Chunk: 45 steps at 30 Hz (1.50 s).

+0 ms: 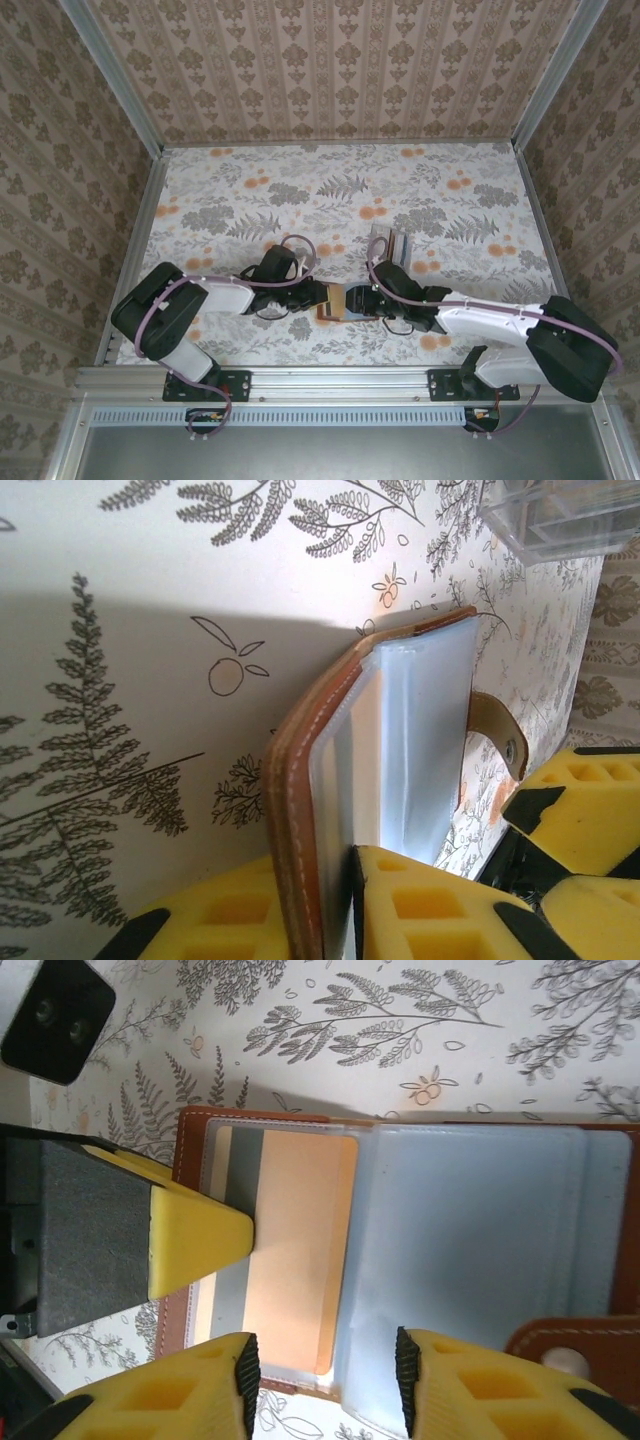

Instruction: Put the credit cards into the card holder

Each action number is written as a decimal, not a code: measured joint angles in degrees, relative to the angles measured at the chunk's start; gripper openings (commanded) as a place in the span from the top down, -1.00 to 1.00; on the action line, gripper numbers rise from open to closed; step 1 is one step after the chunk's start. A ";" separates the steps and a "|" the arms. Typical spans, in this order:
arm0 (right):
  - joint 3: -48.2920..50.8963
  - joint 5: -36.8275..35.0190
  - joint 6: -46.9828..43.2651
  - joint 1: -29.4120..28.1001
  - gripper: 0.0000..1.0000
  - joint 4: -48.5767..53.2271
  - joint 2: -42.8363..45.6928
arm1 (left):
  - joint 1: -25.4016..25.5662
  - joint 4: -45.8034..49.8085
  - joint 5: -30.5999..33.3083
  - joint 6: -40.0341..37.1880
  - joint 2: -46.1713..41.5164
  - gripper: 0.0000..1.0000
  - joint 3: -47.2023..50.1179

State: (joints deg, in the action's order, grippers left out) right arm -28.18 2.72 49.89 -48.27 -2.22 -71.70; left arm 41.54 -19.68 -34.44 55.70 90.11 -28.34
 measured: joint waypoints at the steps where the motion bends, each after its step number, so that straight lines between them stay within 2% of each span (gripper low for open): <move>1: 0.24 -0.66 0.24 0.00 0.05 0.98 0.44 | 0.00 0.00 -0.02 0.00 0.31 0.66 -0.11; 9: 1.79 -2.58 1.75 0.00 0.07 4.55 -1.05 | 0.00 -0.28 -0.26 0.00 1.77 0.66 -1.01; 13: 1.77 -2.29 2.54 0.00 0.25 1.88 -3.39 | 0.00 -0.26 -0.26 0.00 1.79 0.67 -1.03; 18: 1.77 -2.01 2.62 -0.02 0.39 0.74 -3.80 | 0.00 -0.31 -0.24 0.02 1.79 0.67 -1.03; 28: 1.79 -0.94 2.14 -0.02 0.31 -0.17 -3.74 | 0.04 -0.31 -0.26 0.00 1.79 0.65 -1.03; 32: 1.81 -0.17 1.53 -0.02 0.42 -1.92 -2.82 | 0.04 -0.31 -0.24 0.02 1.79 0.65 -1.03; 37: 1.99 1.01 0.81 0.00 0.34 -4.09 -1.62 | 0.04 -0.28 -0.24 0.00 1.92 0.64 -1.09; 40: 1.99 1.22 0.59 0.00 0.13 -3.96 -1.62 | 0.04 -0.50 -0.46 0.00 2.75 0.64 -1.57; 45: 1.27 -0.94 0.50 0.00 0.07 1.60 0.37 | 0.07 -0.94 -0.52 0.00 3.17 0.66 -1.79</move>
State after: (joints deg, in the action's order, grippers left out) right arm -26.92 1.78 50.39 -48.27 -0.62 -71.33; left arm 41.60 -20.62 -34.96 55.70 93.27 -30.13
